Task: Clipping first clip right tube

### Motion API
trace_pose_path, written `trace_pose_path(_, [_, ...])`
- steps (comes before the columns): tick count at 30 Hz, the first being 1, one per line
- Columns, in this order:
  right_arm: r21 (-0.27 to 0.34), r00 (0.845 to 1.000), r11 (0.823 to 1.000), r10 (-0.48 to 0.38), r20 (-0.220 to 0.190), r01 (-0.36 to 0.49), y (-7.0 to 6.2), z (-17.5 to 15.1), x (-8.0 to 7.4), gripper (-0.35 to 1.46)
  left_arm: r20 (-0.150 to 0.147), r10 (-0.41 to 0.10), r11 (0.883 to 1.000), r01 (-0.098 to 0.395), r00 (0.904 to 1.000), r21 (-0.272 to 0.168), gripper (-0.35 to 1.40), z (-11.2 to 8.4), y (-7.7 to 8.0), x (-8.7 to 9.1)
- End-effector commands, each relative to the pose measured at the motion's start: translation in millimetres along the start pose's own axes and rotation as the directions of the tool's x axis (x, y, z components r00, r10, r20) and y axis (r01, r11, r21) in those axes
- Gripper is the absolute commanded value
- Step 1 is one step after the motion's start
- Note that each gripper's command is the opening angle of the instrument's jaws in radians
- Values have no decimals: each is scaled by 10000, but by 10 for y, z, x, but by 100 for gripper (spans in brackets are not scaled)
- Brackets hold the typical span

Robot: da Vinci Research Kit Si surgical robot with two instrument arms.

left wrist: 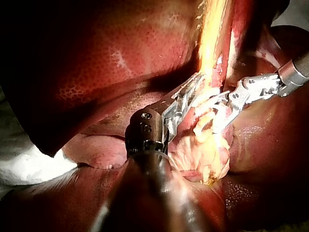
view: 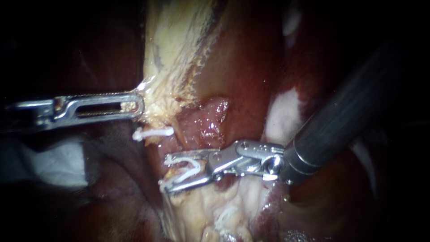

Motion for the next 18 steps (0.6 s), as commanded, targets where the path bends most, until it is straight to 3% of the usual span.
trace_pose_path(1, [2, 10000, 10000, 0, 2, 0, 0, 0, 0, 54, -1, -1, 10000, 1, 10000, 7, -35, -1, 0, -1])
trace_pose_path(18, [4, 10000, 10000, 2, 1, -2, -1, 1, 1, 54, 5, -8, 10000, 8, 10000, -7, -35, -3, -1, -2])
